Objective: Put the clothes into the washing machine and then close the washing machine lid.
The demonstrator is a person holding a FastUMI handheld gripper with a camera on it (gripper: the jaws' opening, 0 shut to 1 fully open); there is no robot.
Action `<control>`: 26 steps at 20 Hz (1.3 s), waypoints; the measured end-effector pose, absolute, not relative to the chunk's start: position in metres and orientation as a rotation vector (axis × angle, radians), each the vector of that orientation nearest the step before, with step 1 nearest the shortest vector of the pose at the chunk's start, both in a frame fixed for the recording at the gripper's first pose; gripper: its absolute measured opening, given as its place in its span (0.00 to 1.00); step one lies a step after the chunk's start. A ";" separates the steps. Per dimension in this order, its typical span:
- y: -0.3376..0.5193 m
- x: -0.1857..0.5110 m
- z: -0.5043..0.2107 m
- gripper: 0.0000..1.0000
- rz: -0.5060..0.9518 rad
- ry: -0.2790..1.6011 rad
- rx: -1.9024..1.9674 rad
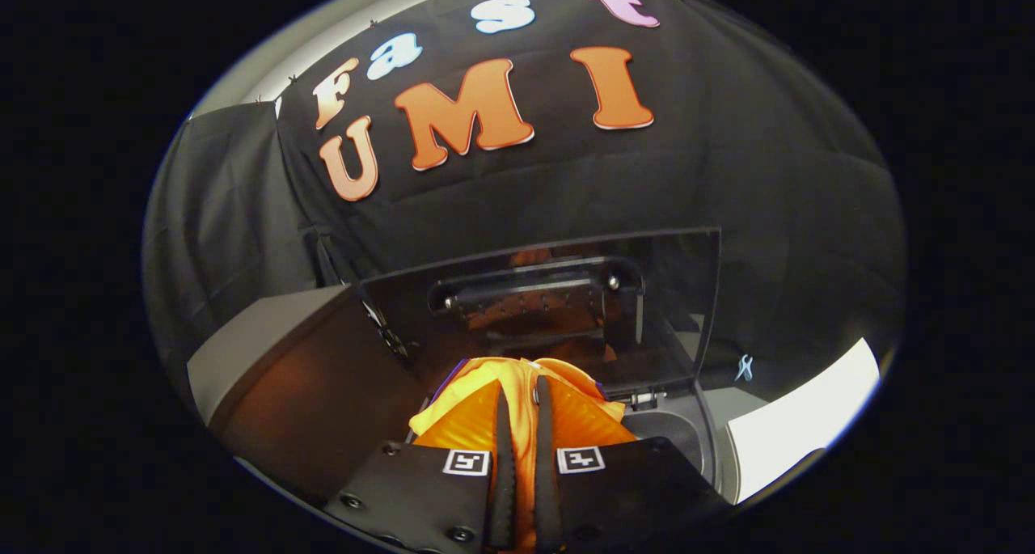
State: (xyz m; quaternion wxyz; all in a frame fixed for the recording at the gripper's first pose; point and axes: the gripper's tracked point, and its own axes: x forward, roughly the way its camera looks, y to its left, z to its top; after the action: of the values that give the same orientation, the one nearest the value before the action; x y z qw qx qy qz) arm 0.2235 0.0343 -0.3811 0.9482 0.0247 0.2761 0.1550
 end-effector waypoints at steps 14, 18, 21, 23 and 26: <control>0.010 0.225 -0.543 0.17 0.243 0.898 -0.049; 0.006 0.237 -0.564 0.17 0.217 0.947 -0.045; 0.008 0.247 -0.568 0.17 0.212 0.947 -0.077; 0.008 0.254 -0.574 0.17 0.207 0.959 -0.094; 0.007 0.261 -0.587 0.17 0.183 0.991 -0.090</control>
State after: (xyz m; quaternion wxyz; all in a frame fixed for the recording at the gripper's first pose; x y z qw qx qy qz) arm 0.2606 0.0071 -0.5869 0.8748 -0.0432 0.4745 0.0877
